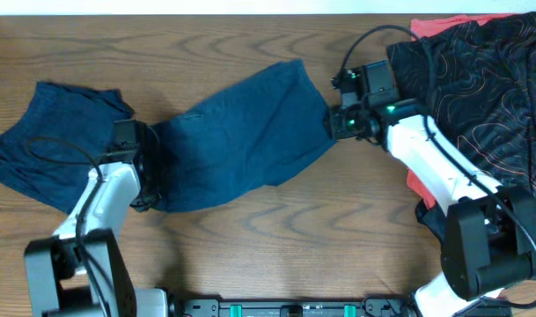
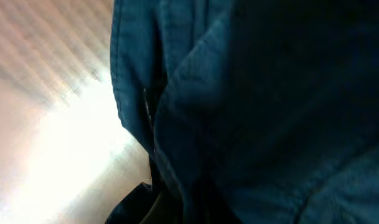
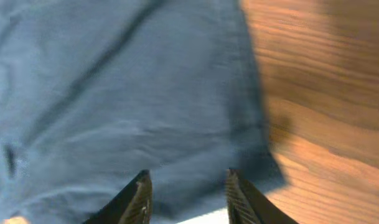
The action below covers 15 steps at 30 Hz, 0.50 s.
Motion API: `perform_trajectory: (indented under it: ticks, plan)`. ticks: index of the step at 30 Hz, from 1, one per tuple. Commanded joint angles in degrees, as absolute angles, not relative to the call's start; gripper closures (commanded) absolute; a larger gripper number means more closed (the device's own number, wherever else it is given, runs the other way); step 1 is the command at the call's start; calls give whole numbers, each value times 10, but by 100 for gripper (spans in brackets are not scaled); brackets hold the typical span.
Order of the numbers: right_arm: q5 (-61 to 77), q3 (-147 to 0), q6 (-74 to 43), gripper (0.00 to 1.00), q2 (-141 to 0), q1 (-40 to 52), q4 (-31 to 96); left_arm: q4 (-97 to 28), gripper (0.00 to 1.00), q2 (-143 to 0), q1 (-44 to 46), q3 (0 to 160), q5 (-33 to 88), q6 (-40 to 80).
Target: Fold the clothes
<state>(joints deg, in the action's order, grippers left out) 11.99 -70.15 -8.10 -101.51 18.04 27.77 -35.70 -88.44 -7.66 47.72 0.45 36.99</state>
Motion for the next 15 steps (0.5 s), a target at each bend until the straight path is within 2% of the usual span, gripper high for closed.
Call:
perform_trajectory:
  ticks: [1,6,15]
  plan:
    - [138,-708,-54,66,-1011,224,263,-422,94,-815,-77,543,11,325]
    - [158,-708,-55,73,-1035,269,236,-484,94,-732,-77,583,60,293]
    - [314,-708,-74,77,-1149,384,145,-476,94,-631,-76,584,185,291]
